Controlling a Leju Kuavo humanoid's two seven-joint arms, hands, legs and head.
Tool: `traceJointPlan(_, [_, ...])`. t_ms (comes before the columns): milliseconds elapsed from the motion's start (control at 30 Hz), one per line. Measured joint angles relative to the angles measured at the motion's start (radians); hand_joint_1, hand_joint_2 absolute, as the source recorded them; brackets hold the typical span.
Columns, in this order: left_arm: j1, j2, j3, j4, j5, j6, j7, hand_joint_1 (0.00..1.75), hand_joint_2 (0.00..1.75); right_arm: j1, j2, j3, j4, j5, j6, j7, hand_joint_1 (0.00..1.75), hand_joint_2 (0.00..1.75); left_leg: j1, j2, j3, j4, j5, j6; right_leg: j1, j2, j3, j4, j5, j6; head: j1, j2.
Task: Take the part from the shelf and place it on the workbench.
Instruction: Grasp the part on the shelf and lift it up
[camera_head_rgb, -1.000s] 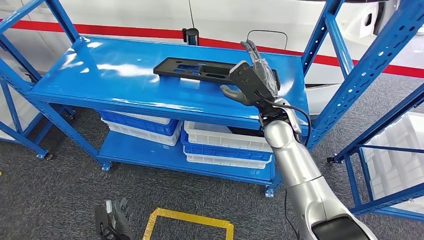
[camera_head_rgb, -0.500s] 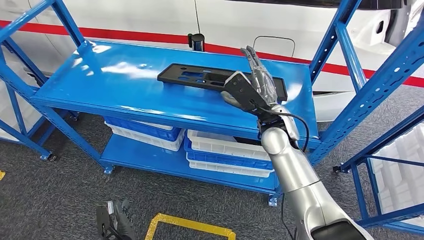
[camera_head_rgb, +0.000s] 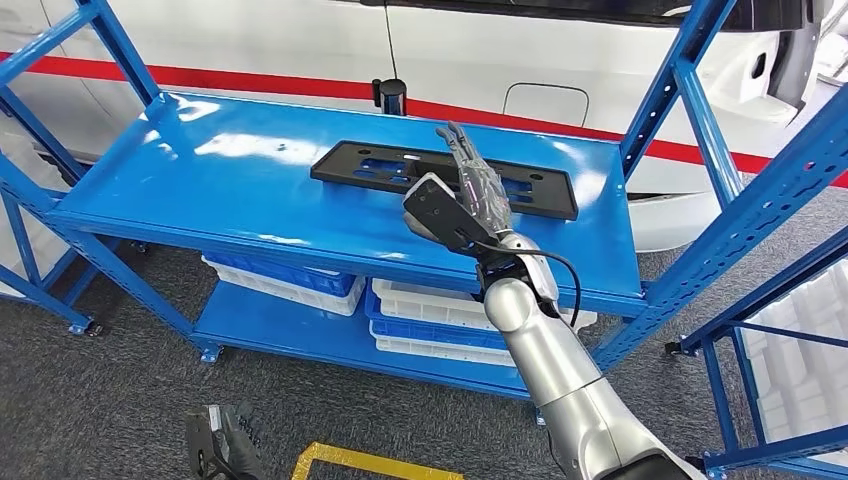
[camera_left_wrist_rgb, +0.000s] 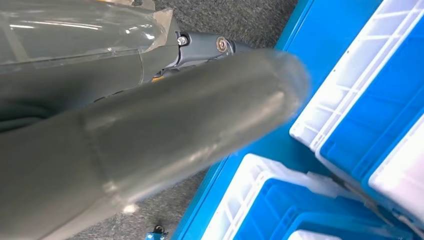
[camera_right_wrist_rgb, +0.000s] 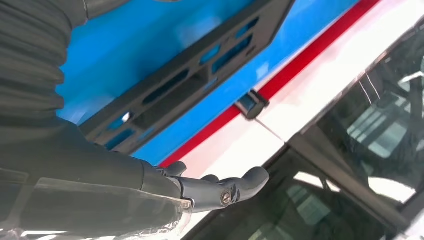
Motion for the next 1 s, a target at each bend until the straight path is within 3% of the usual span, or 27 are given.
traceJointPlan(67, [-0.001, 0.0, 0.0, 0.0, 0.007, 0.0, -0.001, 0.0, 0.0, 0.002, 0.011, 0.001, 0.002, 0.007, 0.001, -0.003, 0.0, 1.75, 0.002, -0.002, 0.009, -0.005, 0.002, 0.012, 0.001, -0.001, -0.019, 0.043, -0.022, 0.006, 0.001, 0.0])
traceJointPlan(167, [0.001, 0.002, 0.0, 0.0, 0.017, -0.004, -0.006, 0.0, 0.0, 0.004, 0.02, 0.004, 0.009, 0.011, 0.007, -0.004, 0.0, 1.75, 0.001, -0.004, 0.018, -0.006, -0.006, 0.026, 0.0, -0.002, -0.133, 0.246, -0.094, -0.002, 0.003, 0.0])
traceJointPlan(200, [0.004, 0.002, 0.001, 0.0, 0.019, -0.006, -0.008, 0.0, 0.0, 0.006, 0.023, 0.005, 0.014, 0.013, 0.011, -0.004, 0.0, 1.75, 0.0, -0.006, 0.02, -0.006, -0.01, 0.028, 0.0, -0.002, -0.17, 0.3, -0.105, 0.0, 0.004, 0.0])
traceJointPlan(233, [0.006, 0.003, 0.001, 0.0, 0.021, -0.006, -0.011, 0.0, 0.0, 0.007, 0.026, 0.006, 0.019, 0.015, 0.015, -0.004, 0.0, 1.75, -0.001, -0.008, 0.024, -0.006, -0.013, 0.028, 0.0, -0.002, -0.188, 0.317, -0.1, 0.005, 0.004, 0.0])
traceJointPlan(267, [0.008, 0.004, 0.001, 0.0, 0.023, -0.007, -0.012, 0.0, 0.0, 0.007, 0.03, 0.007, 0.023, 0.017, 0.018, -0.004, 0.0, 1.75, -0.002, -0.011, 0.029, -0.005, -0.017, 0.027, 0.0, -0.002, -0.185, 0.291, -0.077, 0.011, 0.004, 0.0])
traceJointPlan(333, [0.011, 0.004, 0.001, 0.0, 0.027, -0.005, -0.014, 0.0, 0.0, 0.006, 0.041, 0.008, 0.03, 0.021, 0.021, -0.004, 0.0, 1.75, -0.003, -0.015, 0.042, -0.005, -0.026, 0.022, 0.001, -0.002, -0.129, 0.148, -0.003, 0.021, 0.004, 0.0])
traceJointPlan(400, [0.011, 0.005, 0.001, 0.001, 0.031, -0.002, -0.017, 0.0, 0.0, 0.002, 0.052, 0.009, 0.036, 0.024, 0.023, -0.005, 0.0, 1.75, -0.009, -0.018, 0.048, -0.001, -0.038, 0.016, 0.001, -0.002, -0.076, 0.032, 0.05, 0.015, 0.004, 0.0])
traceJointPlan(433, [0.013, 0.006, 0.002, 0.001, 0.033, -0.001, -0.018, 0.0, 0.0, 0.0, 0.057, 0.01, 0.039, 0.025, 0.023, -0.005, 0.0, 1.75, -0.01, -0.019, 0.049, 0.002, -0.042, 0.018, 0.0, -0.001, -0.065, 0.009, 0.06, 0.011, 0.004, 0.0])
traceJointPlan(533, [0.016, 0.009, 0.005, 0.002, 0.035, 0.003, -0.02, 0.0, 0.0, -0.002, 0.071, 0.01, 0.048, 0.027, 0.023, -0.005, 0.0, 1.75, -0.009, -0.018, 0.05, 0.004, -0.048, 0.024, 0.001, 0.001, -0.062, 0.006, 0.064, 0.007, 0.002, 0.0])
traceJointPlan(767, [0.018, 0.011, 0.011, 0.002, 0.04, 0.005, -0.028, 0.0, 0.0, -0.01, 0.082, 0.026, 0.07, 0.119, 0.011, 0.016, 0.0, 1.75, -0.005, -0.015, 0.055, -0.004, -0.048, 0.01, 0.006, 0.003, -0.062, 0.006, 0.061, -0.002, 0.002, 0.0])
traceJointPlan(867, [0.018, 0.011, 0.013, 0.002, 0.048, 0.006, -0.031, 0.0, 0.0, -0.02, 0.086, 0.056, 0.089, 0.268, -0.032, 0.052, 0.0, 1.75, -0.004, -0.015, 0.055, -0.005, -0.048, 0.004, 0.007, 0.003, -0.062, 0.007, 0.06, -0.002, 0.003, 0.0])
traceJointPlan(1000, [0.021, 0.014, 0.02, 0.002, 0.061, 0.007, -0.047, 0.0, 0.0, -0.043, 0.095, 0.134, 0.137, 0.586, -0.103, 0.113, 0.0, 1.75, -0.004, -0.015, 0.055, -0.005, -0.048, 0.003, 0.007, 0.003, -0.062, 0.007, 0.06, -0.002, 0.003, 0.0])
